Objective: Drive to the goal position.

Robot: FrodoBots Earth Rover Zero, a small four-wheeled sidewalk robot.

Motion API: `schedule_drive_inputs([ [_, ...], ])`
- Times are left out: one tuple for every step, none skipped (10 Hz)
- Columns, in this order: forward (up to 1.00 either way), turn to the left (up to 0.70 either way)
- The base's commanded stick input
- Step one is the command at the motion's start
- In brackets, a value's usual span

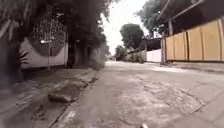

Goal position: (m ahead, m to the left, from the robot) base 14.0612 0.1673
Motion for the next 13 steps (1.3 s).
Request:
schedule_drive_inputs([
  [0.7, 0.0],
  [0.7, 0.0],
  [0.7, 0.0],
  [0.7, 0.0],
  [0.7, -0.05],
  [0.7, -0.1],
  [0.7, -0.03],
  [0.7, 0.0],
  [0.7, 0.0],
  [0.7, 0.0],
  [0.7, 0.0],
  [0.7, 0.0],
  [0.7, 0.0],
])
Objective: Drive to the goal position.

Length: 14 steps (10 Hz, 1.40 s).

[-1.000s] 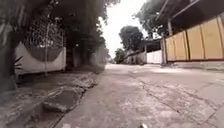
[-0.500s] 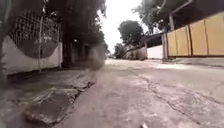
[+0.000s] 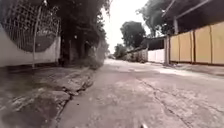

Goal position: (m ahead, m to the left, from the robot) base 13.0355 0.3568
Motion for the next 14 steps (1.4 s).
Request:
schedule_drive_inputs([
  [0.7, 0.0],
  [0.7, 0.0],
  [0.7, 0.0],
  [0.7, 0.0],
  [0.7, 0.0],
  [0.7, 0.0],
  [0.7, 0.0],
  [0.7, 0.0],
  [0.7, 0.0],
  [0.7, 0.0],
  [0.7, 0.0],
  [0.7, 0.0],
  [0.7, 0.0],
  [0.7, 0.0],
])
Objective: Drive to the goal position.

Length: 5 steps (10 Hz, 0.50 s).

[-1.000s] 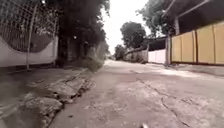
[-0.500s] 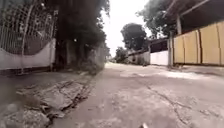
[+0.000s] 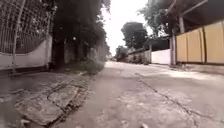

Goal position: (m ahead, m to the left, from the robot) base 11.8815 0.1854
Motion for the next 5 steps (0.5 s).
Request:
schedule_drive_inputs([
  [0.7, 0.0],
  [0.7, 0.0],
  [0.7, 0.0],
  [0.7, 0.0],
  [0.7, 0.0],
])
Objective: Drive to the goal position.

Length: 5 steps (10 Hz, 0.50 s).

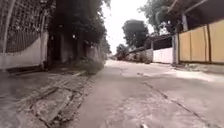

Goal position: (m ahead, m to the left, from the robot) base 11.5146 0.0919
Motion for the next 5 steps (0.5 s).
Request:
schedule_drive_inputs([
  [0.7, 0.0],
  [0.7, 0.0],
  [0.7, 0.0],
  [0.7, 0.0],
  [0.7, 0.0],
])
